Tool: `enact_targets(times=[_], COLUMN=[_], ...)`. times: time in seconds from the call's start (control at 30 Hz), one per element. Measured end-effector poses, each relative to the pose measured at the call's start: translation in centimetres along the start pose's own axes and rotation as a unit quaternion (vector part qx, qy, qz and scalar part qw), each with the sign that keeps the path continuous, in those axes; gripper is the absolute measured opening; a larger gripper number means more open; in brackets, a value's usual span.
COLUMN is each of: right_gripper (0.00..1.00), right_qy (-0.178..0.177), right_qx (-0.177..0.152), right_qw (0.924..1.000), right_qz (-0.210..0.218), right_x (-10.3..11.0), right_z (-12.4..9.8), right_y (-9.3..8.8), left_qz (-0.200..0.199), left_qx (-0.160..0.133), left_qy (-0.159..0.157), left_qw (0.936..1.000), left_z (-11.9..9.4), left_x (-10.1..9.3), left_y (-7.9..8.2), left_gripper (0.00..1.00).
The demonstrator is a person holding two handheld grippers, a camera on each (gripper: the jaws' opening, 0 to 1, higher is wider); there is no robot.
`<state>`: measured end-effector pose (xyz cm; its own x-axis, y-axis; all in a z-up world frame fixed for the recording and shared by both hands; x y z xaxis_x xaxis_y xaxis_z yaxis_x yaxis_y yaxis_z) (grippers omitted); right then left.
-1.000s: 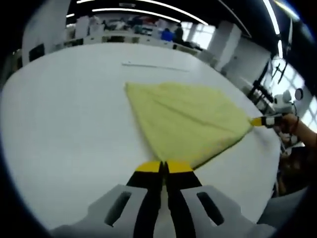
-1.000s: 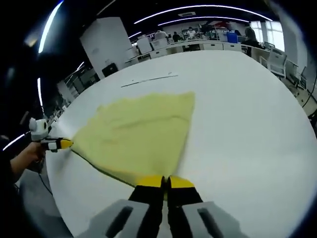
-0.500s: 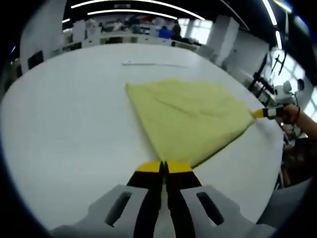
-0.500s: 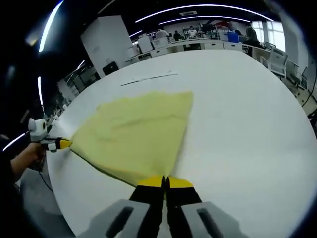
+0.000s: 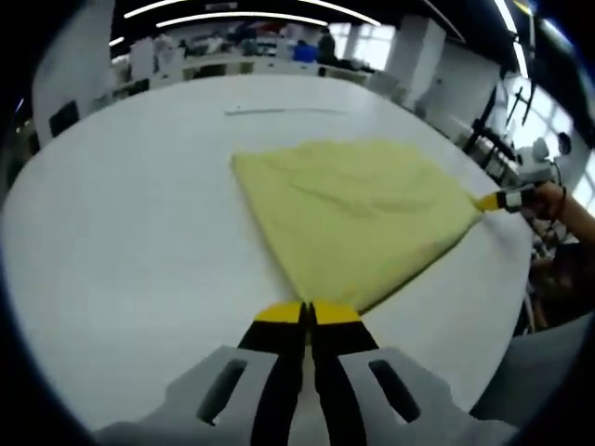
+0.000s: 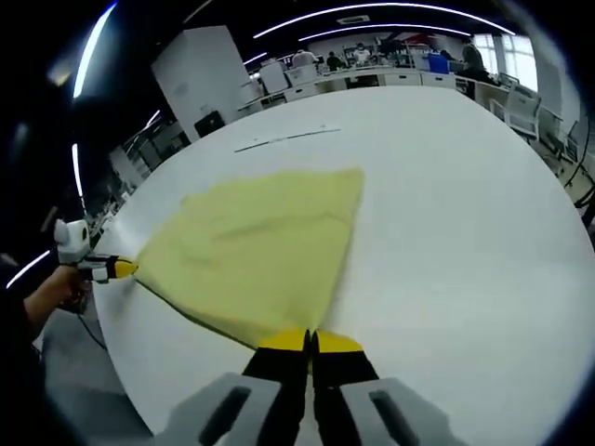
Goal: Fold the garment on the visible template until the final outline fits inside the template.
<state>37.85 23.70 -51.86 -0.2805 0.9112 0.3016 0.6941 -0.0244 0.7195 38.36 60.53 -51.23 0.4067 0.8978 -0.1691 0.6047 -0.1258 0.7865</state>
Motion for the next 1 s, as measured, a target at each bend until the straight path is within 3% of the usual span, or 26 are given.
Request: enact_targets(times=[0.77, 1.0], right_gripper=[0.0, 0.0], right_qy=[0.008, 0.01], right_qx=[0.018, 0.022], right_qw=[0.9998, 0.9997], right_qz=[-0.003, -0.011], right_x=[0.9, 1.0], right_z=[-1.2, -1.1], right_y=[-1.5, -1.5], left_qz=[-0.009, -0.044], left_qx=[0.008, -0.005], left_qy=[-0.001, -0.006], left_qw=[0.9999, 0.999], left_z=[-2.0, -1.8], left_x=[-0.8, -0.6], left_y=[-2.0, -2.3], left_gripper=[0.0, 0.0])
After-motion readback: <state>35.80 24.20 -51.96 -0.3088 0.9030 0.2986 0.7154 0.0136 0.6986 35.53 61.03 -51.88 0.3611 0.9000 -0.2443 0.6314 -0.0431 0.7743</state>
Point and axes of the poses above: the point that each gripper's makers call its tool centre point, and the gripper's own axes: z roughly forward along the fingers, x roughly to its left, y roughly out of its top, the point moved 2 cm from there along -z, roughly backward along the fingers, and after that the axes turned 9 degrees about -x, right-handed, at the moved point
